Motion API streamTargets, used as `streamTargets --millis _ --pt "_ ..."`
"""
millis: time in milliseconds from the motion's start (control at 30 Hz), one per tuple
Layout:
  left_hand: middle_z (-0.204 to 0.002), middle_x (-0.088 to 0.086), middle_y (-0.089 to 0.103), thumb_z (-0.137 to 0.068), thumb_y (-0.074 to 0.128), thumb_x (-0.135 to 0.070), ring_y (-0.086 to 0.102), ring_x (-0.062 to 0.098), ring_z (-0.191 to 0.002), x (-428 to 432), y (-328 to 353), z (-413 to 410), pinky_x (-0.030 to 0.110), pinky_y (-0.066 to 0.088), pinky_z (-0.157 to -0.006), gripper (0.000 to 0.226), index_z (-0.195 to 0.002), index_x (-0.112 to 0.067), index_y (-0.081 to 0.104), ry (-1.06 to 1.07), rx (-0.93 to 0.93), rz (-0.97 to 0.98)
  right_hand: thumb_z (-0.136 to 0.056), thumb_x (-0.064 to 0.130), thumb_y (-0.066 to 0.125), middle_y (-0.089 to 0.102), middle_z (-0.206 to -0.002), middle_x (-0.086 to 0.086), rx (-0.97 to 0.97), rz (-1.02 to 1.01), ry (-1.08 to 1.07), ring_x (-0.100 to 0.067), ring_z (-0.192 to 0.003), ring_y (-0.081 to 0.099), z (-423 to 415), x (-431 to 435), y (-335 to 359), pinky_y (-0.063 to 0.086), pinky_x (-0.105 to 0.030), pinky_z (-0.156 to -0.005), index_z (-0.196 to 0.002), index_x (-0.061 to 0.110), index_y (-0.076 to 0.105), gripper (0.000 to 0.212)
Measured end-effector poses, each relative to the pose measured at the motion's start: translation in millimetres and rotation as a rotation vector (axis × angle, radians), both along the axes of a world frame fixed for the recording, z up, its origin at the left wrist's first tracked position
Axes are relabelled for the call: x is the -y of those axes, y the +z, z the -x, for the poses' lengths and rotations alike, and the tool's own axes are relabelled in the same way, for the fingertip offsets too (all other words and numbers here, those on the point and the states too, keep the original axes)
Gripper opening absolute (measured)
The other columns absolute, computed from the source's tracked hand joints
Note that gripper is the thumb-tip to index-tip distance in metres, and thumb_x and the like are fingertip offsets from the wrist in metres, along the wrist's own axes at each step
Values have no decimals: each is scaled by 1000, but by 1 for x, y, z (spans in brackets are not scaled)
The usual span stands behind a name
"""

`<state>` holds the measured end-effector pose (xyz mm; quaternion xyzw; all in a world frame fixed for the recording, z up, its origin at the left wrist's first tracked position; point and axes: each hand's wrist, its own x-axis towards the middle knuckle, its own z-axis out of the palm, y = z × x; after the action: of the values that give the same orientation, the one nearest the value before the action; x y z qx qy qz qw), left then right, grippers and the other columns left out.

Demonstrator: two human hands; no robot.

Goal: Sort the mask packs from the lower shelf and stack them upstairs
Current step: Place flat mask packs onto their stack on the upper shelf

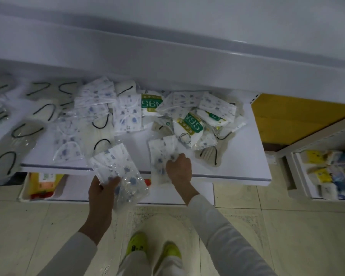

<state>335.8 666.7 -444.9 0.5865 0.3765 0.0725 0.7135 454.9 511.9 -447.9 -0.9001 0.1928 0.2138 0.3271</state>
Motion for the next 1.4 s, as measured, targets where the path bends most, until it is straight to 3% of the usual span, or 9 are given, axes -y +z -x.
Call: streamTargets --millis 167,333,433,533,667,800,967,1167,1400 --pt "-100 -1 66 -89 59 -8 64 15 -91 15 23 -7 34 53 -74 30 -118 -13 57 -10 25 -30 -87 12 48 49 -71 1 118 -440 63 -15 -68 48 16 9 55 33 -23 -55 -70 15 43 19" --pt "-98 3 66 -92 53 -4 63 20 -91 50 65 -26 27 53 -64 25 -115 -13 58 19 77 22 -84 3 52 43 -60 9 328 -575 256 7 -47 44 28 17 134 31 -9 -46 -63 26 41 34" --pt "-98 1 66 -94 52 -6 64 14 -88 69 95 -29 19 53 -59 24 -116 -14 56 -4 135 68 -84 1 53 43 -59 11 449 -598 355 8 -48 44 31 31 174 32 -9 -49 -66 31 42 37" --pt "-111 7 68 -97 49 -18 65 21 -99 88 120 -28 28 53 -70 27 -122 -17 58 16 181 181 -75 15 49 50 -63 10 572 -533 453 4 -58 48 38 47 196 34 -10 -54 -78 25 53 11" --pt "-96 3 73 -95 40 -37 68 21 -89 110 163 -17 33 50 -77 34 -110 -18 65 64 270 523 -78 8 48 63 -90 -14 715 -298 613 -24 -81 59 44 70 203 32 -12 -60 -116 2 57 39" --pt "-113 16 67 -86 61 -12 63 35 -106 135 196 0 44 50 -89 39 -125 -5 56 71 348 403 -76 23 39 56 -108 -12 821 -151 819 -24 -97 53 62 87 218 36 -18 -78 -129 3 52 58" --pt "-109 15 69 -84 59 -1 66 32 -99 160 248 19 44 54 -85 35 -118 -9 61 88 471 392 -75 35 67 56 -117 0 1078 -329 508 -10 -106 53 85 124 257 44 -17 -91 -127 13 51 59" --pt "-120 15 64 -86 54 -5 63 32 -107 183 321 21 47 52 -90 40 -126 -10 56 46 745 493 -69 11 81 70 -108 -6 657 -1173 185 -18 -98 68 104 136 310 56 -25 -73 -115 8 59 51" --pt "-119 11 65 -82 59 8 66 17 -102 179 361 -25 25 55 -80 45 -126 -2 54 36 848 377 -71 -1 68 73 -92 -11 777 -1192 22 -33 -90 69 49 130 375 58 -45 -79 -93 9 70 24"
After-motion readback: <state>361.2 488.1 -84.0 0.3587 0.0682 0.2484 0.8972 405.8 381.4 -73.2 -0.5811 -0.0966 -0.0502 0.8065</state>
